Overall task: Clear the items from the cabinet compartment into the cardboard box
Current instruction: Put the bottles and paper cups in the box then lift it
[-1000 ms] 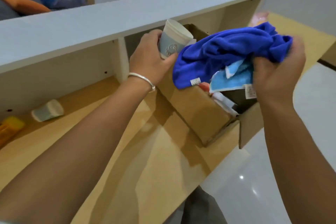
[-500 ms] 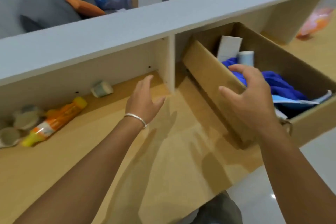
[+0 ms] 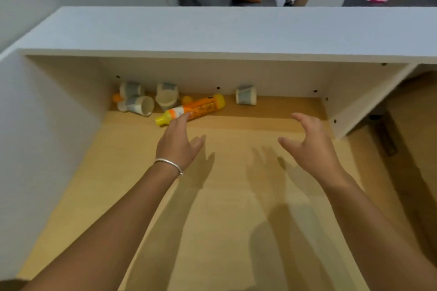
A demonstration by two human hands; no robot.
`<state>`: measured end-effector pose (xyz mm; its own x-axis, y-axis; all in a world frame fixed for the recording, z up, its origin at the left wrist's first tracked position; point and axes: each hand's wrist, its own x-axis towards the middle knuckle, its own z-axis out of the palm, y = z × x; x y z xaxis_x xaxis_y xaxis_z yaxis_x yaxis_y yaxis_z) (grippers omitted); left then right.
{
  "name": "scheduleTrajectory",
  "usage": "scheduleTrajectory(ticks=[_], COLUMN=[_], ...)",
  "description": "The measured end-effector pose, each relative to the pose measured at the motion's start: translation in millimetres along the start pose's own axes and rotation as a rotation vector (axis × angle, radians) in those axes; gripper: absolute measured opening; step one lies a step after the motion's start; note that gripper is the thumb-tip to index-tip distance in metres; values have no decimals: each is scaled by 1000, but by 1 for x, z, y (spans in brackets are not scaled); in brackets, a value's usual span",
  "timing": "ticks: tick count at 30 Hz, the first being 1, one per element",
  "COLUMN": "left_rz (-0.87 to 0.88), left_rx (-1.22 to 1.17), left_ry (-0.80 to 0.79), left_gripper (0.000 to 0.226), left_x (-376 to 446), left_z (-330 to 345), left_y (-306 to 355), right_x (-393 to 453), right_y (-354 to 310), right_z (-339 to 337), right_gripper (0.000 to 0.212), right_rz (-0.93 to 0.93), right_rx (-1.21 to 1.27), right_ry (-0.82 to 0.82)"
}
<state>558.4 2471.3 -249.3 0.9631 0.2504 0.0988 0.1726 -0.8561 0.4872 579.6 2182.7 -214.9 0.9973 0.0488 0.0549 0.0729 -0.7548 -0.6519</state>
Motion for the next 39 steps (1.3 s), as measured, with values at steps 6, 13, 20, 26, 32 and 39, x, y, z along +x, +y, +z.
scheduleTrajectory(ticks=[6,13,20,26,32,39], left_rz=[-102,29,179,153,102,43], left_rx=[8,69,328,450,465,314], left_ry=[30,-8,-147,-169,-239,-374], left_gripper=[67,67,71,65,47,51], left_x=[28,89,149,166,165,123], left_z=[4,29,66,79,76,67], left_y=[-46,-66,-53,-53,-47,-36], right_x=[50,126,196,222,212,156], right_y=[-15,-17,-12,-1,6,9], right_z=[50,99,124,140,145,124], right_gripper=[68,70,70,69,63,58], right_rz=[-28,-37,-107,-187,-70,-7], right_rx=[-49,-186,-298,-500,-675,-528], right_ry=[-136,-177,-190,-248,-305,-245])
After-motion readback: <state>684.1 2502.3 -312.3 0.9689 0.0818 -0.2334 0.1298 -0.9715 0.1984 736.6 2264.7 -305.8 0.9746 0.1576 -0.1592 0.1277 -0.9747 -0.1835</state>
